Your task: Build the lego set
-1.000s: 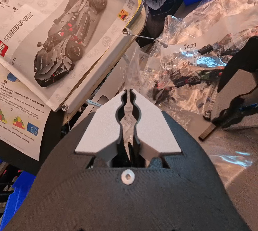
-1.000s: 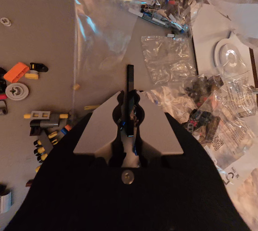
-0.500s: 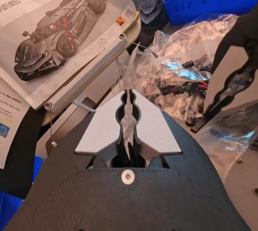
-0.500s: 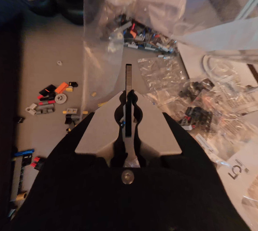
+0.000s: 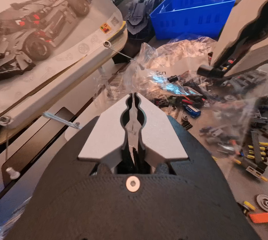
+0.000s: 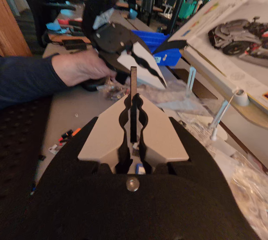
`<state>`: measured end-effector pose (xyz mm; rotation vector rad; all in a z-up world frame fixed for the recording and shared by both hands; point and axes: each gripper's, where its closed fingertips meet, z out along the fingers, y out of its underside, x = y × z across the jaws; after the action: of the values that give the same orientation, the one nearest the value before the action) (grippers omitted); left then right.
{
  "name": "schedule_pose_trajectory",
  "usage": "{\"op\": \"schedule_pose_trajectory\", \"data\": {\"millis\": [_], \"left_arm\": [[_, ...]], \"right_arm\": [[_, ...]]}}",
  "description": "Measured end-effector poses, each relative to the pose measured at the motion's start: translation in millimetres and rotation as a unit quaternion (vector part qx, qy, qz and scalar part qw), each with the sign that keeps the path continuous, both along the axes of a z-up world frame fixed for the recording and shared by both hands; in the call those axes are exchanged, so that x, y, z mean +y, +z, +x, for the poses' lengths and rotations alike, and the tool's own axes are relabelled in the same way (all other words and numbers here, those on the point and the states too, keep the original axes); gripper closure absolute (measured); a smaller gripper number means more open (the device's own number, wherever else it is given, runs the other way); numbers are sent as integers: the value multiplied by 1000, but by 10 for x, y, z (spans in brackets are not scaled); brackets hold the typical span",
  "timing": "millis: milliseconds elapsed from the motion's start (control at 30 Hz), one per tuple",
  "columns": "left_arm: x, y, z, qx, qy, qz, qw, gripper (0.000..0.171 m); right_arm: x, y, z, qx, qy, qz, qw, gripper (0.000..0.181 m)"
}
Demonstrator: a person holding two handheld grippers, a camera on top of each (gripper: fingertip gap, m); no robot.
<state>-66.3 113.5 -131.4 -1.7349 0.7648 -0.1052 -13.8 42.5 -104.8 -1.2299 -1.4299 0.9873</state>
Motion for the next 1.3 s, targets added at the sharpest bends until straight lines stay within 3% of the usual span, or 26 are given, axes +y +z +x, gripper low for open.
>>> {"op": "schedule_pose_trajectory", "data": {"millis": [200, 367, 533, 800, 967, 1300], "left_arm": [[9, -28, 228, -89, -42, -30, 995, 171], [22, -34, 365, -155, -67, -52, 984, 171], [30, 67, 352, -224, -70, -53, 971, 171], [85, 155, 200, -265, -48, -32, 962, 171], [104, 213, 126, -292, -38, -20, 955, 171], [80, 181, 244, -262, -52, -16, 963, 171]], "right_arm": [[-168, 386, -72, 113, 33, -34, 992, 177], [-88, 221, -184, 97, 17, -62, 993, 178], [219, -16, -230, 83, -56, -103, 990, 177], [495, -215, -150, 46, -134, -115, 983, 177], [562, -246, -96, 38, -150, -127, 980, 177], [793, -465, 1, -14, -228, -141, 963, 177]]}}
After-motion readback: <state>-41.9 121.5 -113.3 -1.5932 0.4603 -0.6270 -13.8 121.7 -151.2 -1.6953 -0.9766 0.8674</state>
